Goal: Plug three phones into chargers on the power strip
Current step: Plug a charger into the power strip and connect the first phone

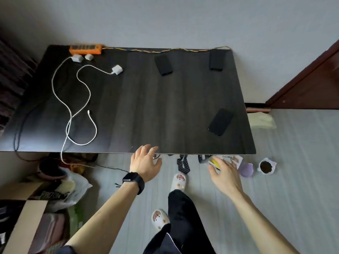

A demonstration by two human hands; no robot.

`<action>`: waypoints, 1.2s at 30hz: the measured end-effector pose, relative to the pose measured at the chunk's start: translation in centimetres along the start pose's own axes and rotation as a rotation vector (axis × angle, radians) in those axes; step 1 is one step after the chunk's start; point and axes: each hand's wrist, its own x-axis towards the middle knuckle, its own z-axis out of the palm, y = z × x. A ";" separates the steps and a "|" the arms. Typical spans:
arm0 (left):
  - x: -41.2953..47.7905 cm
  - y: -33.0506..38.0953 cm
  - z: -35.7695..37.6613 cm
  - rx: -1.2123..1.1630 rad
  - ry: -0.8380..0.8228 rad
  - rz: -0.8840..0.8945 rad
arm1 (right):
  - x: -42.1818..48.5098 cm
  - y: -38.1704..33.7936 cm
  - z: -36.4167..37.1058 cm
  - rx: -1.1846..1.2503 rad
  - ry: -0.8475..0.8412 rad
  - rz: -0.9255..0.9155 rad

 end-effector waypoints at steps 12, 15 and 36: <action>13.6 -1.0 3.4 0.151 -0.239 -0.075 | 17.9 -1.1 -0.2 0.193 0.083 0.557; 14.3 -2.7 3.6 0.157 -0.279 -0.123 | 21.2 -1.2 -0.3 0.160 0.096 0.648; 14.9 -3.0 0.8 -0.069 -0.457 -0.154 | 20.4 -3.0 4.0 0.615 -0.148 0.578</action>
